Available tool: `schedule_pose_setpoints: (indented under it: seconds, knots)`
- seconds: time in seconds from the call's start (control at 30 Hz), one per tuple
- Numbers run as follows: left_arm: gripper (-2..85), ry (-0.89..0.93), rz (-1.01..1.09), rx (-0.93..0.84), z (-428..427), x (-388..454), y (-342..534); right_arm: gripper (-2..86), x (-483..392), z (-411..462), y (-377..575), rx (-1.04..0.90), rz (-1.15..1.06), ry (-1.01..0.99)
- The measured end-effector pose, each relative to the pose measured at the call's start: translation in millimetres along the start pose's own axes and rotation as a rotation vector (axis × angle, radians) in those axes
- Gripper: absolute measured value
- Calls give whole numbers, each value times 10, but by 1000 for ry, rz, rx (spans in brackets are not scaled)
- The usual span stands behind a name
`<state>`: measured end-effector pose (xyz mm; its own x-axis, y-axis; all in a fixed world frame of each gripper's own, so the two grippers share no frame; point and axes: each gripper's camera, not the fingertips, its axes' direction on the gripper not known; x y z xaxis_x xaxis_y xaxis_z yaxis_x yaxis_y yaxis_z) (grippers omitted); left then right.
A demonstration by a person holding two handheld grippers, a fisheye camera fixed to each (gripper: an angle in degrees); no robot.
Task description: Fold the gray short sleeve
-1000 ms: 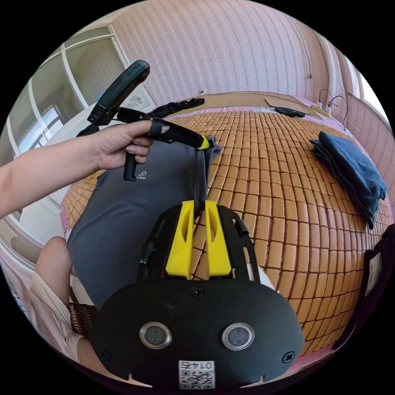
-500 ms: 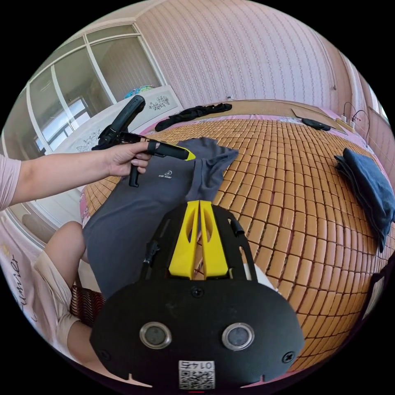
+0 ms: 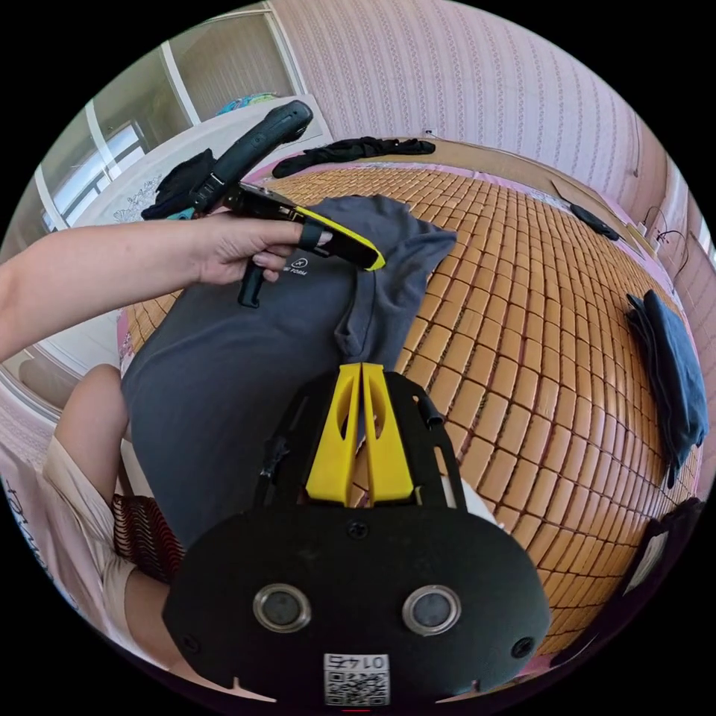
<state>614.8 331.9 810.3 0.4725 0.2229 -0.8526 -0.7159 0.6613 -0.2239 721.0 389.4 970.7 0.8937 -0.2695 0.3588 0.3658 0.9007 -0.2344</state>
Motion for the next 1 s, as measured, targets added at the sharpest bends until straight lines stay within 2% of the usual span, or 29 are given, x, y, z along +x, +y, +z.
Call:
schedule_pose_setpoints:
  seconds: [0.07,0.17,0.27,0.47,0.53,0.63,0.77,0.9,1.0]
  knots:
    - [4,26,-43,7,-87,-81,63,-1,17,2,-12,20,12,-5]
    - [3,55,-75,113,-466,-249,330,0,67,-54,8,97,34,-15]
    - [11,115,-116,139,-911,-543,835,4,141,-59,6,140,61,-56]
    - [48,-12,-251,69,-1665,-1367,2266,6,-151,48,-258,134,13,-149]
    - [50,-83,-317,59,-1804,-1673,2737,5,-503,229,-586,94,-47,-180]
    - [52,-81,-389,70,-1821,-1969,3089,0,-1047,613,-1241,41,-149,-265]
    - [65,-40,-428,134,-1795,-2159,3207,10,-1679,1131,-2203,-24,-258,-335]
    - [71,-15,-427,178,-1688,-2325,3156,65,-2252,1767,-3192,-126,-289,-386]
    - [72,-54,-409,137,-1547,-2418,3110,89,-2561,2200,-3623,-211,-296,-317]
